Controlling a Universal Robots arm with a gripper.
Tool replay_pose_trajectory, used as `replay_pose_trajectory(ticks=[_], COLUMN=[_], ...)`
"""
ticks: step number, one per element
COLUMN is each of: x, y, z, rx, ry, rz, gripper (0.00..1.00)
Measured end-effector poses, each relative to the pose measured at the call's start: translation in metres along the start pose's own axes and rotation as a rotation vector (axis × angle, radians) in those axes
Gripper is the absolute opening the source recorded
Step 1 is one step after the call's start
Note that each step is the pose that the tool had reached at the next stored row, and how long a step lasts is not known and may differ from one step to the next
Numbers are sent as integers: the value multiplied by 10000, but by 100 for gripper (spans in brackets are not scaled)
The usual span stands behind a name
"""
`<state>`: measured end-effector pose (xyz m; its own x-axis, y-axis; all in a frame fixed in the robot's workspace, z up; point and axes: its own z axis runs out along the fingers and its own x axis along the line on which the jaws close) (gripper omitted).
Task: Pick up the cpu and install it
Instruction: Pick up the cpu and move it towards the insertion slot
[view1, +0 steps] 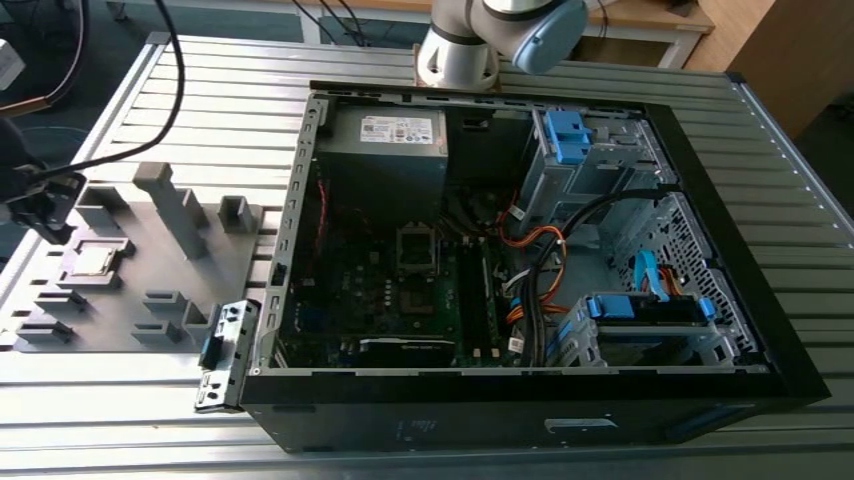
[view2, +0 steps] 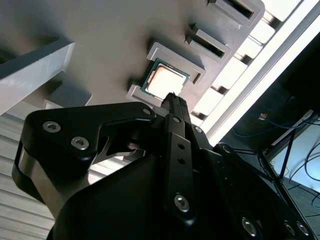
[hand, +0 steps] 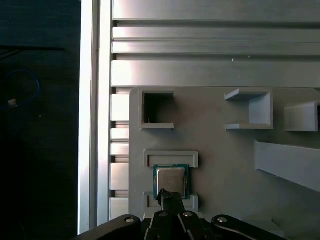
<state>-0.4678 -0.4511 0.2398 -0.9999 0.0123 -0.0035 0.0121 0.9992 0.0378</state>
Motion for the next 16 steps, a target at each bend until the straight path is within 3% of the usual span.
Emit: replay_pose_trajectory(ticks=[16], x=[-80], y=[1], z=[7], rx=[0], ry=[0], rz=[1], gripper=[11])
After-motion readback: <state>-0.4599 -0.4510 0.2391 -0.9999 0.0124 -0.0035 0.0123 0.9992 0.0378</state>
